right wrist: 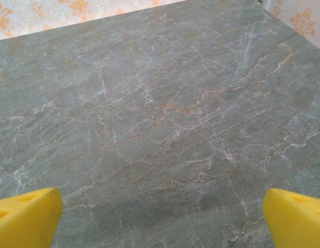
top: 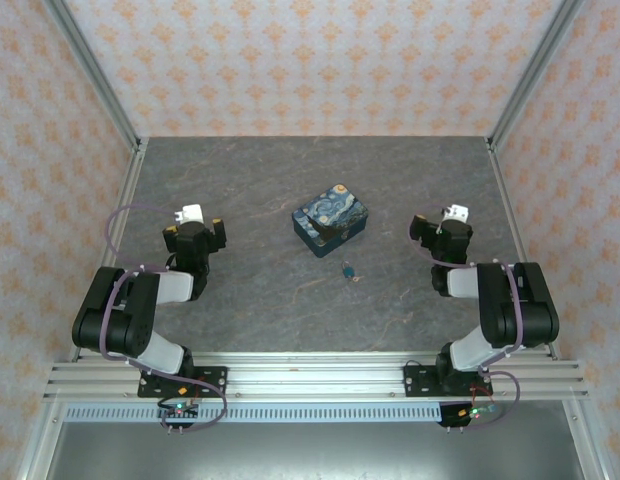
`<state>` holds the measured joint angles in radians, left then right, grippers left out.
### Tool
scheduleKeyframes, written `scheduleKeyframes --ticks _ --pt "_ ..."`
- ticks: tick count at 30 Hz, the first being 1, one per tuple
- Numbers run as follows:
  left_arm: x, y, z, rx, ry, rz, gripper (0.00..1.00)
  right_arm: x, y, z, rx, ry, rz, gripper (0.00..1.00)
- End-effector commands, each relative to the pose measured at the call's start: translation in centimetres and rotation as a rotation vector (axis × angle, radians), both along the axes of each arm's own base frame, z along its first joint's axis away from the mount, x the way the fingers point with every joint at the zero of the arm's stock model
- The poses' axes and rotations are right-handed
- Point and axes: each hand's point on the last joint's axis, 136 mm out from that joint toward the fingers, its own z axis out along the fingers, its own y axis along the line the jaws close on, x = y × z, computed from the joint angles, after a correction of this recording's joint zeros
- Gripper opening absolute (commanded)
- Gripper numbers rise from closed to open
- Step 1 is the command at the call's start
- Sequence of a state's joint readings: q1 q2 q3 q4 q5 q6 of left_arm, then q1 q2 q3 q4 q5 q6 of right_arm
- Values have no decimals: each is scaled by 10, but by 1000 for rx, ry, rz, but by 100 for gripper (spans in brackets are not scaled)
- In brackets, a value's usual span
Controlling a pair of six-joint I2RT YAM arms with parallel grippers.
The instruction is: Unlock a padlock with a key
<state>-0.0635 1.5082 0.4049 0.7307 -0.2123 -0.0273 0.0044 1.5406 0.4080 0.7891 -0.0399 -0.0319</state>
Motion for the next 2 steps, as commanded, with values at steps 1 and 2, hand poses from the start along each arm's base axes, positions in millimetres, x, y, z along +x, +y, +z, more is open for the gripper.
scheduleKeyframes --ticks 1,2 --pt "7 -1 15 7 -51 -8 100 1 0 10 -26 -32 -1 99" --pt "7 -1 14 7 -50 -8 100 3 1 9 -25 -27 6 99"
